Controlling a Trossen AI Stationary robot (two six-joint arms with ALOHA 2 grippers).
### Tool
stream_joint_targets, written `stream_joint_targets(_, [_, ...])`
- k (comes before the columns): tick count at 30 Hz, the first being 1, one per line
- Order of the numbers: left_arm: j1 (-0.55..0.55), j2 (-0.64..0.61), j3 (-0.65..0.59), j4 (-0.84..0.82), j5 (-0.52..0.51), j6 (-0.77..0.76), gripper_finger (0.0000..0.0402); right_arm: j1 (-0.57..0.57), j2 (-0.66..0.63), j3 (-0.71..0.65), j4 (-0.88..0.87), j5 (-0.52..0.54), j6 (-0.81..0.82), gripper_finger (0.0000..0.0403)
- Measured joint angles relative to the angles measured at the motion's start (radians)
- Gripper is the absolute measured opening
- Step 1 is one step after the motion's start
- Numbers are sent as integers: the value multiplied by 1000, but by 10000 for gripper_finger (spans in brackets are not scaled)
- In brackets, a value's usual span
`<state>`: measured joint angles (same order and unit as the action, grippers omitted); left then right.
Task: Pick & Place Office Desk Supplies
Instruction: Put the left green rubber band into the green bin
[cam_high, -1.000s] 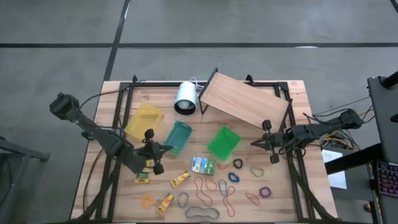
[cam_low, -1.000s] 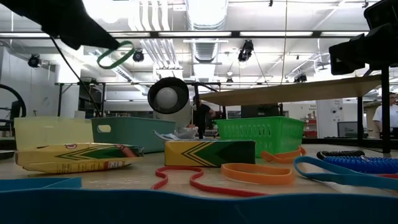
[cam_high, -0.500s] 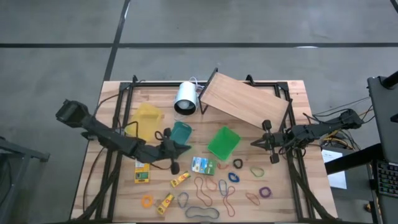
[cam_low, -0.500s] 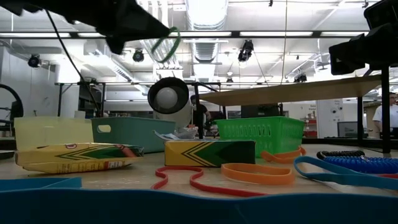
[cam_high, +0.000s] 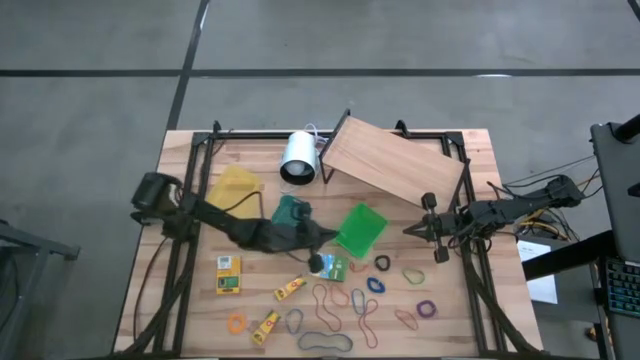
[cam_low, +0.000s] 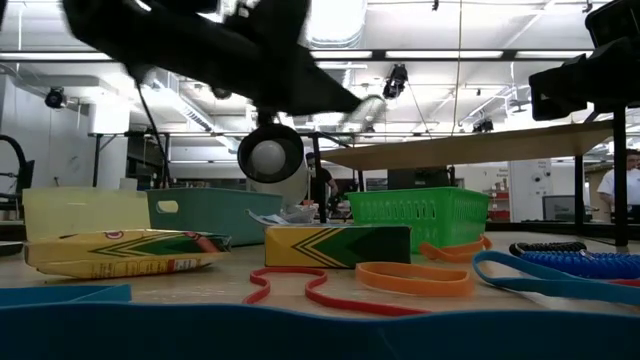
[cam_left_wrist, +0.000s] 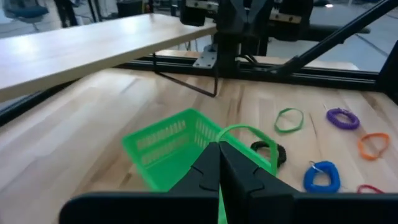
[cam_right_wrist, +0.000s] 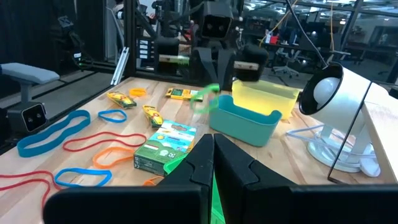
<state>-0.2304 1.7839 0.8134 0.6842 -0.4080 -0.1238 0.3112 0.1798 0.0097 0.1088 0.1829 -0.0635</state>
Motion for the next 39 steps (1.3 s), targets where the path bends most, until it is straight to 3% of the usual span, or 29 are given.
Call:
stream_joint_targets(6, [68, 112, 121, -27, 95, 26, 3, 0, 0, 0, 0, 0, 0, 8])
stream_joint_targets(12, [101, 176, 171, -54, 99, 24, 3, 0, 2, 0, 0, 0, 0, 8])
stream_joint_targets(24, [128, 216, 197, -211, 166, 23, 4, 0, 6, 0, -1, 0, 0, 8])
stream_joint_targets(31, [132, 216, 197, -214, 166, 23, 7, 0, 6, 0, 0, 0, 0, 8])
stream_joint_targets(39, [132, 216, 197, -214, 192, 23, 62, 0, 6, 0, 0, 0, 0, 8])
